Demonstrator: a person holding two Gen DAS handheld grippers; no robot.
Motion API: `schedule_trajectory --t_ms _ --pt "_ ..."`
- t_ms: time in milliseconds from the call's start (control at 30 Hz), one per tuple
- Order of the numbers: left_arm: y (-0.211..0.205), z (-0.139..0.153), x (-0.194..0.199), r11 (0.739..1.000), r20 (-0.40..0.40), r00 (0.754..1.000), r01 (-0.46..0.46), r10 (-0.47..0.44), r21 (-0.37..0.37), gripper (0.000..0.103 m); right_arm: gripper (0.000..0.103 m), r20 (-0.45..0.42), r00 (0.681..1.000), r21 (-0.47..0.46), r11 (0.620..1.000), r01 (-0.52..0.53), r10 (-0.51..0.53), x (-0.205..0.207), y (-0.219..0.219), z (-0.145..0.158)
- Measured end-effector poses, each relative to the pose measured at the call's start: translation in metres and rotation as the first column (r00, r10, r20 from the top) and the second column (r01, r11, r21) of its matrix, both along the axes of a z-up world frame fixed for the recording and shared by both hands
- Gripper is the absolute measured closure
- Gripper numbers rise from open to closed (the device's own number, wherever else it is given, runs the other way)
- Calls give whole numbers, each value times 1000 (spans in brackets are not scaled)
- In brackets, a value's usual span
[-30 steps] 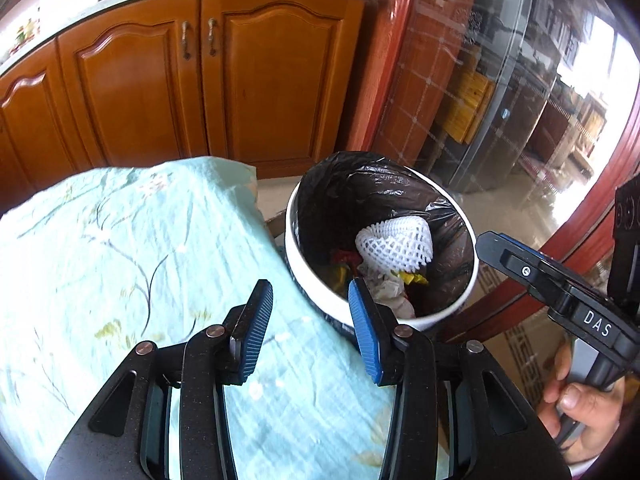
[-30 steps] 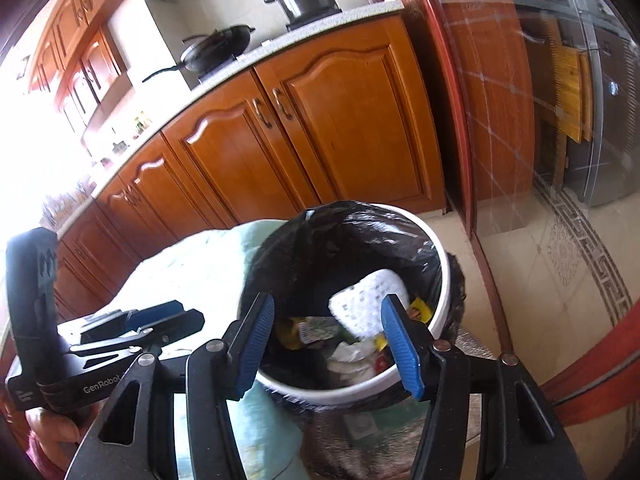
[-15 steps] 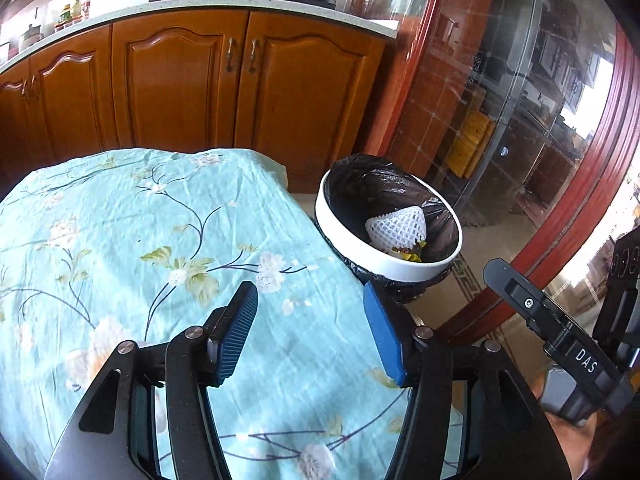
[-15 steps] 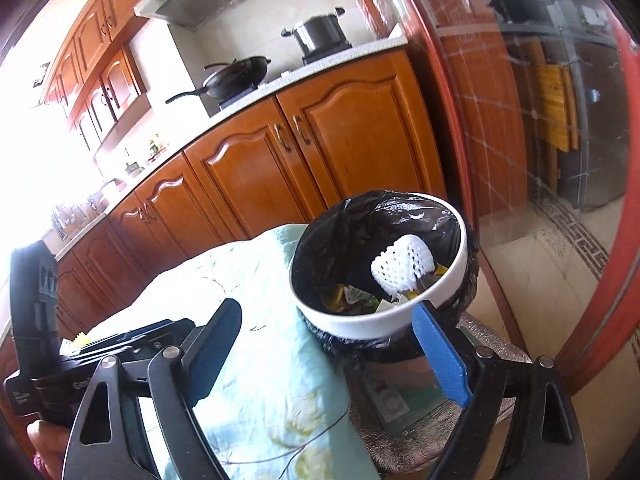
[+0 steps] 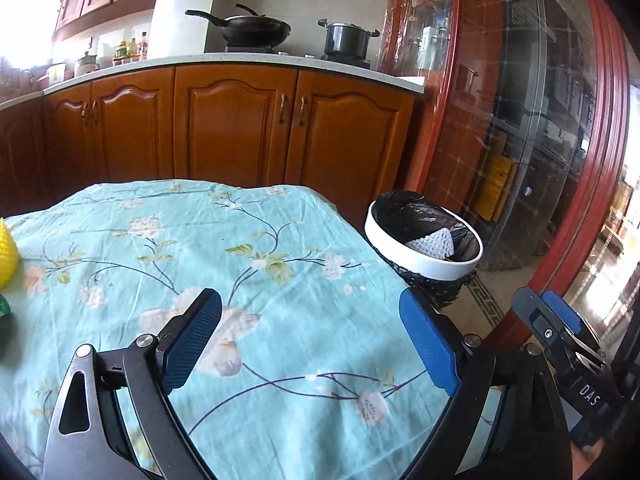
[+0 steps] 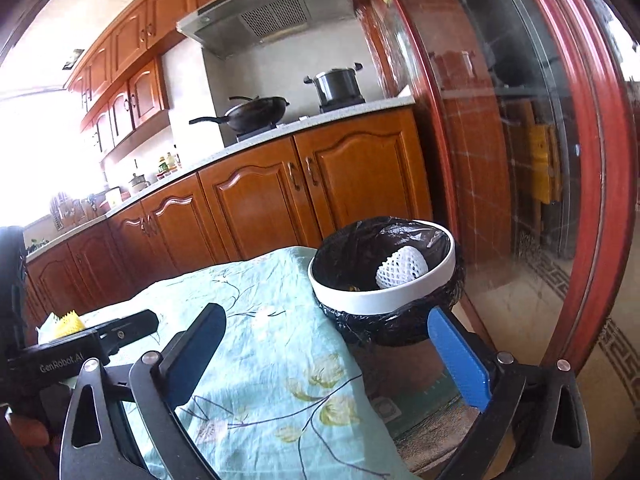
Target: Collect trash
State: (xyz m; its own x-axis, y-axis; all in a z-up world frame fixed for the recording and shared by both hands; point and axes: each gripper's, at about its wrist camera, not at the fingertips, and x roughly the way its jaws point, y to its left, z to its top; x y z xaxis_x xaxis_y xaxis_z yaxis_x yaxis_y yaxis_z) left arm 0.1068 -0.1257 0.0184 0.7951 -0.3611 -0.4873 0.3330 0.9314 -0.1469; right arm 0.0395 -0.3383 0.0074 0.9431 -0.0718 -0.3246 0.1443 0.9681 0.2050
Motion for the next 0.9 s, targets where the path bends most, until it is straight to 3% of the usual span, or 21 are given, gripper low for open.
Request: schedule_trajectory --t_ms 100,233,400,900 --pt "8 0 -10 999 30 999 -29 28 20 8 1 -6 1000 -24 999 -21 21 0 8 5" --pt "19 -1 -24 994 82 992 -104 100 43 0 0 47 998 -71 997 -41 44 -7 20 16" --pt "33 -11 -40 986 114 981 -164 158 43 0 0 26 998 -114 992 -54 57 -10 36 2" --pt "39 -27 -59 972 155 970 -206 188 111 0 0 -3 994 -119 987 -107 107 -10 55 -22"
